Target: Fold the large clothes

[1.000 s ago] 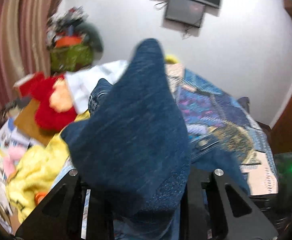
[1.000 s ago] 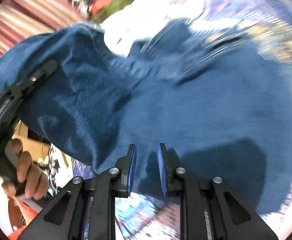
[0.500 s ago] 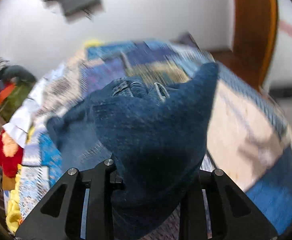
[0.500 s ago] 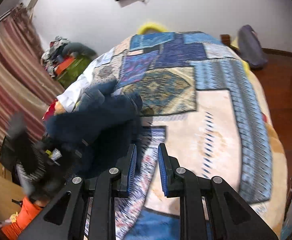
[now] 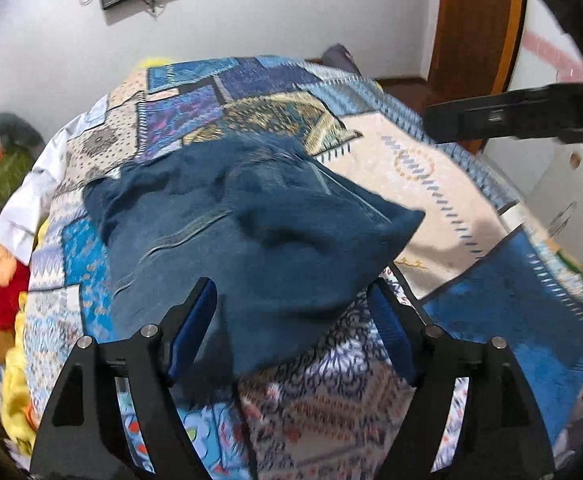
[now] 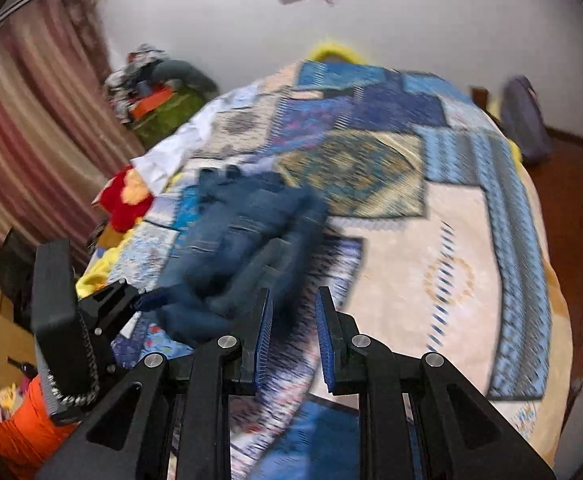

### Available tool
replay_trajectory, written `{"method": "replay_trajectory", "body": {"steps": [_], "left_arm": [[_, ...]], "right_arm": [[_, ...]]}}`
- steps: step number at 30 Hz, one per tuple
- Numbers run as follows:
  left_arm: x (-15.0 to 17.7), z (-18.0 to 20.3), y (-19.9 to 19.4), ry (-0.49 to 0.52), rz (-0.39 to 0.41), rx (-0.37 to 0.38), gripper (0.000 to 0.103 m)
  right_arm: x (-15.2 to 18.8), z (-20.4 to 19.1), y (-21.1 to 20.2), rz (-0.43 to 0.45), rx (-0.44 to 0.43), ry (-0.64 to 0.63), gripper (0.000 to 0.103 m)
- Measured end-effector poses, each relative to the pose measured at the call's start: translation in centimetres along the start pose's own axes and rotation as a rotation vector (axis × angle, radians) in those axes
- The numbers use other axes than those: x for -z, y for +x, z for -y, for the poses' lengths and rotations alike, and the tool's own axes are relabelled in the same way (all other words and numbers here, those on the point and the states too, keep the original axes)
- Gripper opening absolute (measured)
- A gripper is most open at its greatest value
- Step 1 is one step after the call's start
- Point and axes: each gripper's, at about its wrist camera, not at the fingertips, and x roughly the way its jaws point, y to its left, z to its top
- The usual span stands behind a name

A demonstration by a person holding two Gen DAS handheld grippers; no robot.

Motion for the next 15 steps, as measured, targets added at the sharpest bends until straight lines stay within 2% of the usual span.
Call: {"method": "replay_trajectory", "body": {"steps": [2,4,7,9,11,13,15], "left_arm": [[0.4,-1.3,-1.5,-0.028,0.024,-0.006,0.079],[0.7,-3.5,-2.9,-0.077,0.055,-0.037,0.089],[1.3,-7.0,-3.4,-0.148,0.067,-0.121,0.092],[1.8,-9.2,-2.5,-0.199,0.034,-0.168,0.092],[2.7,-10.9,-0.7,-0.246,-0.018,-0.168,0.092],[3.7,-11.6,1.6,-0.256,-0.092,-0.179,0.092],[4.9,-11.7,2.9,-0.255,-0.111,-0.139,0.094]], "right_arm": [[-0.8,-1.9,0.2,0.021,-0.021,-0.039,0.017],[-1.3,-3.4,0.6,0.026,-0.046,-0.062,0.017],[-1.7,-5.9,2.5,0.006,-0.057,-0.107,0.017],[-1.5,-7.2,4.0,-0.017,-0.049,-0.144,0.017],[-0.8,-8.0,6.2,-0.061,-0.024,-0.191,0.017],[0.1,-8.1,8.1,-0.096,0.036,-0.236,0.017],[1.1,-7.6,9.6,-0.124,0.100,-0.295,0.017]]}}
